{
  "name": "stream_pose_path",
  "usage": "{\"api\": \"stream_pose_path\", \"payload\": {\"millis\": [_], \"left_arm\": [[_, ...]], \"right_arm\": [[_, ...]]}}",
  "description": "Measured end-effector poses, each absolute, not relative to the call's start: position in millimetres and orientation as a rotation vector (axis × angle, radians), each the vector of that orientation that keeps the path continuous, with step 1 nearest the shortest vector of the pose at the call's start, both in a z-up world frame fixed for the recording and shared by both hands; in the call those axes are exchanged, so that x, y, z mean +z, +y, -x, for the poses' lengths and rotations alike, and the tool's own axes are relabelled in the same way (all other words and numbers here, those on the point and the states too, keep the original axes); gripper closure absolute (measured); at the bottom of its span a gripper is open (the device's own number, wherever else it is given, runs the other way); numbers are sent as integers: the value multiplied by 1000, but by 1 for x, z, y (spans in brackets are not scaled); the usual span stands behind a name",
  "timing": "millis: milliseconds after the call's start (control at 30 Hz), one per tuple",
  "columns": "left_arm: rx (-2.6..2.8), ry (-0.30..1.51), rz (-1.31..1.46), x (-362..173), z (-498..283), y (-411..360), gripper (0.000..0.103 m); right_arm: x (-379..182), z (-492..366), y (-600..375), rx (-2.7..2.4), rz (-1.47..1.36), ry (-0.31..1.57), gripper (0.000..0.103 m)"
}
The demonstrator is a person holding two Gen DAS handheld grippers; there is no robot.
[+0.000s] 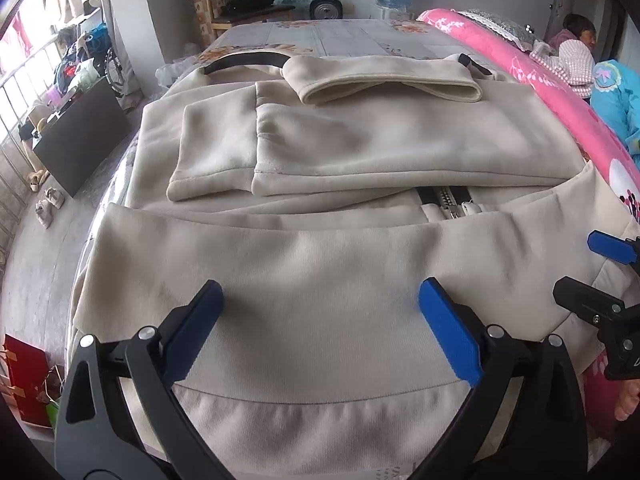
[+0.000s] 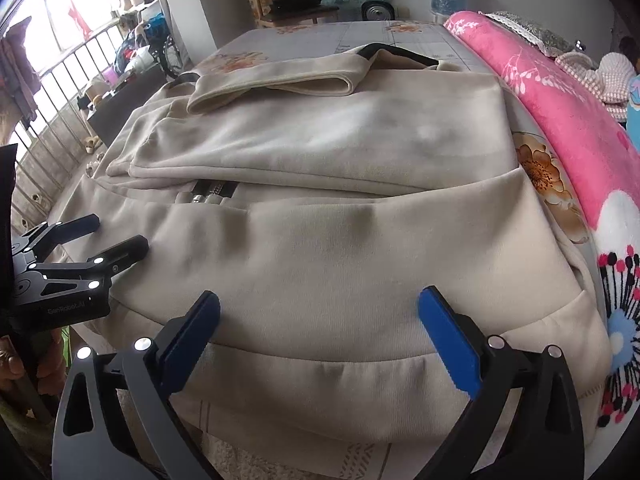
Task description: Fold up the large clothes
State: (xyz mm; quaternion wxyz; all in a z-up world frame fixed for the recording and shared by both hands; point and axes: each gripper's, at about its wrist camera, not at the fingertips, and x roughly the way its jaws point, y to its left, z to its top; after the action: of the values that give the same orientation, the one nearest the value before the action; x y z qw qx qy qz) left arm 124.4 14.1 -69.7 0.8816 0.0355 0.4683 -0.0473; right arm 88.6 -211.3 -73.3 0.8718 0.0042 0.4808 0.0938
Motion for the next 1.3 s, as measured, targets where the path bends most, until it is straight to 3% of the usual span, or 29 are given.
{"api": "stream_pose_path", "payload": {"millis": [867,1067,1300], "left_arm": [[-66,986,-59,-70,-124,10,8],[-65,988,-59,-70,-124,10,8],[-63,990,-58,-70,-124,9,8]], "right_arm": [[-72,-93,-204,183,70,1049,6],[-49,-91,-199,152,110,943,6],[-57,-105,-199,163,105,959,6]]}}
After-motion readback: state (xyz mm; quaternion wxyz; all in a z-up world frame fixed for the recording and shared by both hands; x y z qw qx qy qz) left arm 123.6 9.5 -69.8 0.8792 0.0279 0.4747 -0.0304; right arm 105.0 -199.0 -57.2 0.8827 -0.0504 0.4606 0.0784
